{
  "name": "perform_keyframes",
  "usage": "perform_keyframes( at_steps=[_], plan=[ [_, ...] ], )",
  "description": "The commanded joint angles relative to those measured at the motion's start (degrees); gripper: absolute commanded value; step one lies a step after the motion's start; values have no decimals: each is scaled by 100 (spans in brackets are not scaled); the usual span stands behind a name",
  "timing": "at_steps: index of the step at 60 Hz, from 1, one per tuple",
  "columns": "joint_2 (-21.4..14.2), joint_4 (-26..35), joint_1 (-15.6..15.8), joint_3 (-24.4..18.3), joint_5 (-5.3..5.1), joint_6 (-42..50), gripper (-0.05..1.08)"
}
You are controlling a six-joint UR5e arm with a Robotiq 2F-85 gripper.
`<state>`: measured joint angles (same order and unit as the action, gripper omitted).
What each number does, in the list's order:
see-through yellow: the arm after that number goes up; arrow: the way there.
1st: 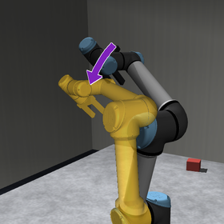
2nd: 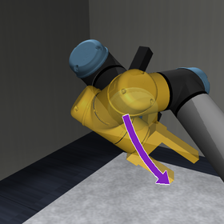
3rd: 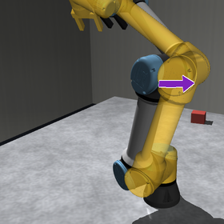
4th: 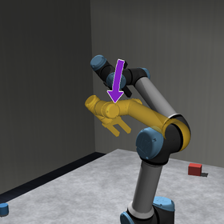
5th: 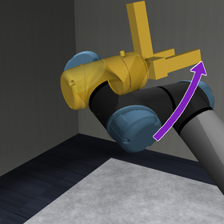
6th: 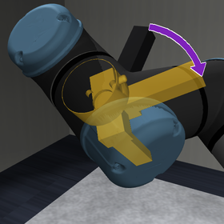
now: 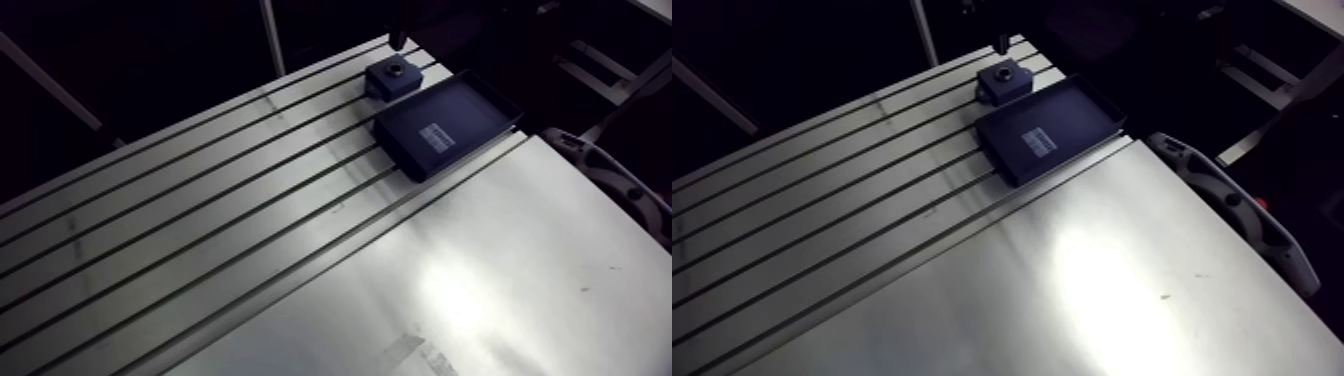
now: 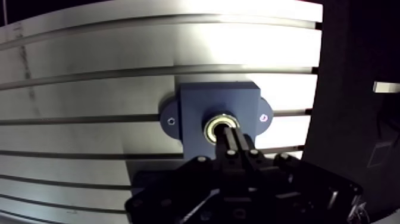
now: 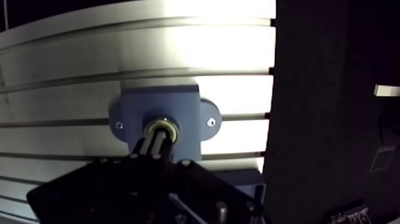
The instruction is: Pick up the bearing and press it into the housing until flush.
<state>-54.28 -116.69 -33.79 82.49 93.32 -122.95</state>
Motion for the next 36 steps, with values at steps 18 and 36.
perform_keyframes(
  at_steps=[18,36],
  plan=[
    [151,-131,-58,181,-29,-15,108],
    [151,-131,-67,194,-3,-24,108]
  ],
)
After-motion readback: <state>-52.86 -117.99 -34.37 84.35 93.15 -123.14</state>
